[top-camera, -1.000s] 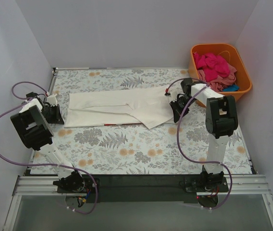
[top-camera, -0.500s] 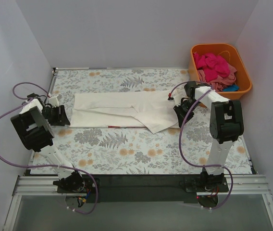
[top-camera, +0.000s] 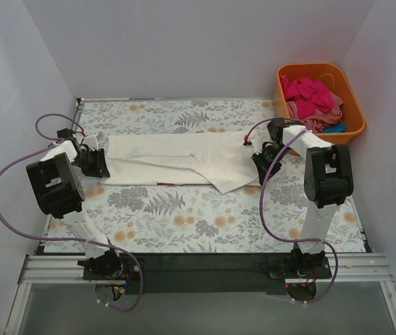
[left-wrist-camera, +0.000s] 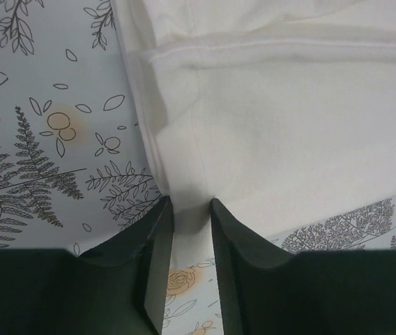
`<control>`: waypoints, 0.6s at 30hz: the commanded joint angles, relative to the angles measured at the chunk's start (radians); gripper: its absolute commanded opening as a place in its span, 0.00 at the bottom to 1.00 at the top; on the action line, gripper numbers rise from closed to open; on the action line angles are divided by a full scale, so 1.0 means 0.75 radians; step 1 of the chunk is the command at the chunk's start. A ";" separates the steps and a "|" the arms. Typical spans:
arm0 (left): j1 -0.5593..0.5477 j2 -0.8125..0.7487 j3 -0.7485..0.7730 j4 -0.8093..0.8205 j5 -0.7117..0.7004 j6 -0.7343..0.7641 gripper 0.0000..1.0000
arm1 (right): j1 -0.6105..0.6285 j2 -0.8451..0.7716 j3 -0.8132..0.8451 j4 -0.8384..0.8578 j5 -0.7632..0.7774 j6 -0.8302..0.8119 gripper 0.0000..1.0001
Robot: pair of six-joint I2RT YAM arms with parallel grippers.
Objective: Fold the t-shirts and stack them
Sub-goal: Fold the tshirt
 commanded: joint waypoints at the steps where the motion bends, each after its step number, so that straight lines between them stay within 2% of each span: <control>1: -0.021 -0.016 -0.063 0.060 -0.145 -0.029 0.24 | -0.008 0.019 0.022 -0.035 0.021 -0.020 0.01; 4: -0.016 -0.027 -0.059 0.046 -0.198 -0.023 0.04 | -0.014 0.007 0.022 -0.041 0.041 -0.022 0.01; 5: -0.008 -0.033 -0.037 0.030 -0.200 -0.016 0.00 | -0.020 0.001 0.024 -0.045 0.047 -0.022 0.01; 11: 0.041 -0.110 0.035 -0.120 -0.176 0.076 0.00 | -0.053 -0.089 -0.021 -0.103 0.100 -0.069 0.01; 18: 0.043 -0.223 -0.116 -0.140 -0.215 0.153 0.00 | -0.033 -0.165 -0.246 -0.101 0.055 -0.087 0.01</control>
